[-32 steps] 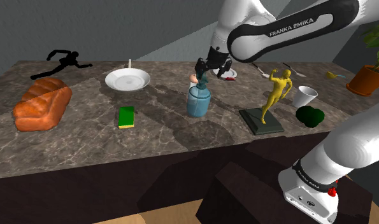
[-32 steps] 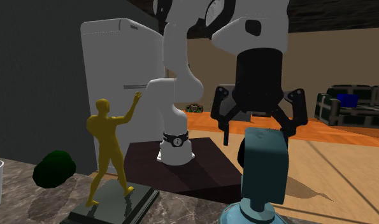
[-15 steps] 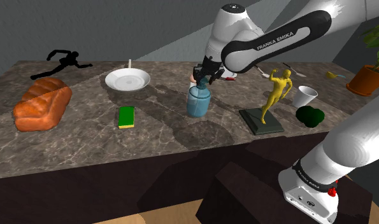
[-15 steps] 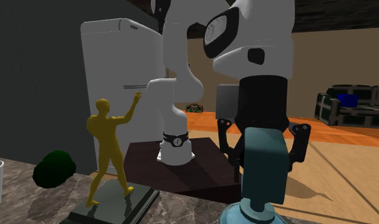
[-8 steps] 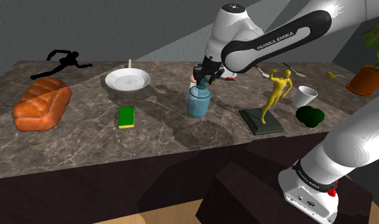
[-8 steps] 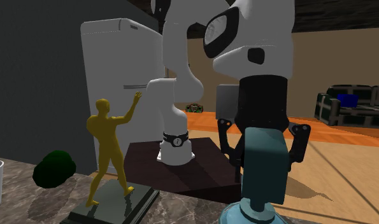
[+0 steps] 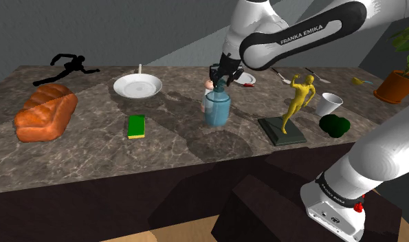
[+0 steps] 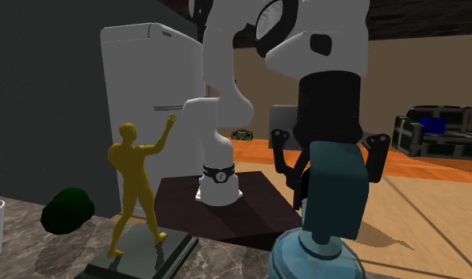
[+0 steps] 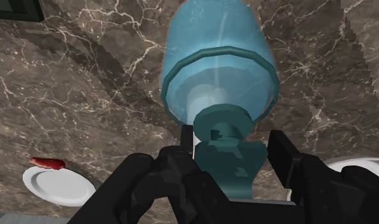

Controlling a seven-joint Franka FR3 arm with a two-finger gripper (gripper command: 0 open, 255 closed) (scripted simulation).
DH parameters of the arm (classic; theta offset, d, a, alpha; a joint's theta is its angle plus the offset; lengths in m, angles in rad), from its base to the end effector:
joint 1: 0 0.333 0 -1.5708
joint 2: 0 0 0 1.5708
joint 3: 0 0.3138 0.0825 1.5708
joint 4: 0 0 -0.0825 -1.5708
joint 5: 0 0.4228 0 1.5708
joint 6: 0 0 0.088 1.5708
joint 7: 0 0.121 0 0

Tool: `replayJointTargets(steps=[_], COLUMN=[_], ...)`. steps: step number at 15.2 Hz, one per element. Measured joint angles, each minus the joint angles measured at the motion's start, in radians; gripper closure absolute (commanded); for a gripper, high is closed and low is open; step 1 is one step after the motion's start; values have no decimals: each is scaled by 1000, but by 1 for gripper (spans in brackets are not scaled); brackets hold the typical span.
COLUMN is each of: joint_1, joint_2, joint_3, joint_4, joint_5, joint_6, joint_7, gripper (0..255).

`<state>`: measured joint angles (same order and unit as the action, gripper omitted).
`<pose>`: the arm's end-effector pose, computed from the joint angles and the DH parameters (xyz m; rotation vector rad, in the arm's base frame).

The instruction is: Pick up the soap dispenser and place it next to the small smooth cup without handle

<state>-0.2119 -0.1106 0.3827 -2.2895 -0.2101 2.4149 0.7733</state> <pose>0.5482 0.0922 0.3790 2.9560 -0.6896 0.4427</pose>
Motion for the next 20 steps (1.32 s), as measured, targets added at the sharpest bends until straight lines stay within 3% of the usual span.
replayJointTargets(steps=[20], joint_1=[12], joint_2=[-94], joint_3=[-20], joint_4=[178], joint_5=[83], joint_6=[-258], joint_7=[-92], gripper=[255])
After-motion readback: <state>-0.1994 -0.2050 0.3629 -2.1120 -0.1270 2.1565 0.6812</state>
